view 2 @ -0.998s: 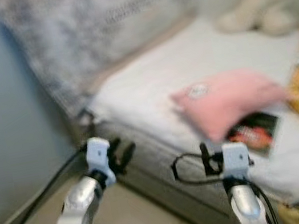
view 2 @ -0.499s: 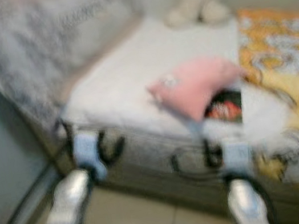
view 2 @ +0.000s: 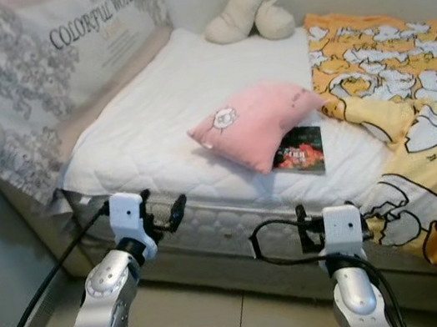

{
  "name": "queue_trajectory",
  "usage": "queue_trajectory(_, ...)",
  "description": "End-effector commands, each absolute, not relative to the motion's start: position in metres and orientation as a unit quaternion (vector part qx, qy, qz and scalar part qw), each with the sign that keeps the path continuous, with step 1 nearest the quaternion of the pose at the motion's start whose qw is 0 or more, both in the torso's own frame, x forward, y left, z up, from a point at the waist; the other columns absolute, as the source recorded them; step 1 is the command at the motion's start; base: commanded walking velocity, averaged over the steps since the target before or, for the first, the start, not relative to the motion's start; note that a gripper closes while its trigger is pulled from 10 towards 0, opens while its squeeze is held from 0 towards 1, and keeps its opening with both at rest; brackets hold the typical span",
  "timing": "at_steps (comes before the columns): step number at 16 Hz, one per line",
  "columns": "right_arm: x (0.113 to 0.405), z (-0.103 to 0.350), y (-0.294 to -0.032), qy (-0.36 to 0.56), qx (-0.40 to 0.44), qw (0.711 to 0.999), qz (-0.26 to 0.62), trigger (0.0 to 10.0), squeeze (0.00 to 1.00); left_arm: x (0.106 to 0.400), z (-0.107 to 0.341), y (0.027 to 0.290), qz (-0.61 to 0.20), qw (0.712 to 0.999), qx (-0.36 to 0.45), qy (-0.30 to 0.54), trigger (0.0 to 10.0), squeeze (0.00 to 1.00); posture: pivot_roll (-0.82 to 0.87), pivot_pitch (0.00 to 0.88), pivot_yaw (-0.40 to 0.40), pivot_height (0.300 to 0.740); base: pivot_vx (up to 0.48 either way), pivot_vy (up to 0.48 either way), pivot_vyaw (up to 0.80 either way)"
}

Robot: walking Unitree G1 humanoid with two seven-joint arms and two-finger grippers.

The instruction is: Clean up the room

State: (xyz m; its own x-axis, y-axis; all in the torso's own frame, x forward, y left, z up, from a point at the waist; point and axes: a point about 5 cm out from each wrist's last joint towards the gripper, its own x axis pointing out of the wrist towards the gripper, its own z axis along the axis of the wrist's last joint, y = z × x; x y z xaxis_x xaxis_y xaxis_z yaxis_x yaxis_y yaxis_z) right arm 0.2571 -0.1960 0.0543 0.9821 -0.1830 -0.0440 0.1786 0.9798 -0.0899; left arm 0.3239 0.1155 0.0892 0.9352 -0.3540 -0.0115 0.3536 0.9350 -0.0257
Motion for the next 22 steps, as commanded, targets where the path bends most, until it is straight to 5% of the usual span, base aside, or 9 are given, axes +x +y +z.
queue_trajectory(1, 0.261, 0.059, -0.197, 0.018, -0.039, 0.995, -0.093, 10.0, 0.00, 0.326, 0.090, 0.117, -0.175, 0.984, -0.005, 0.012, 10.0, 1.00, 0.11, 0.000, -0.016, 0.740, 0.000, 0.000, 0.00)
queue_trajectory(9, 0.261, 0.058, -0.197, 0.022, -0.042, 0.995, -0.087, 10.0, 0.00, 0.328, 0.090, 0.118, -0.172, 0.985, -0.008, 0.013, 10.0, 1.00, 0.11, 0.000, -0.017, 0.740, 0.000, 0.000, 0.00)
queue_trajectory(10, 0.261, 0.058, -0.196, 0.019, -0.043, 0.995, -0.086, 10.0, 0.00, 0.328, 0.092, 0.116, -0.185, 0.983, -0.014, 0.009, 10.0, 0.42, 0.11, 0.000, -0.018, 0.740, 0.296, 0.000, 0.00)
queue_trajectory(11, 0.261, 0.060, -0.196, 0.016, -0.048, 0.995, -0.082, 10.0, 0.00, 0.328, 0.094, 0.114, -0.191, 0.981, -0.018, 0.004, 10.0, 0.00, 0.11, 0.000, -0.019, 0.740, 0.480, 0.000, 0.00)
queue_trajectory(22, 0.265, 0.063, -0.190, 0.007, -0.058, 0.996, -0.062, 10.0, 0.00, 0.334, 0.100, 0.118, -0.169, 0.985, -0.014, -0.013, 10.0, 0.00, 0.10, 0.000, -0.019, 0.740, 0.480, 0.000, 0.00)
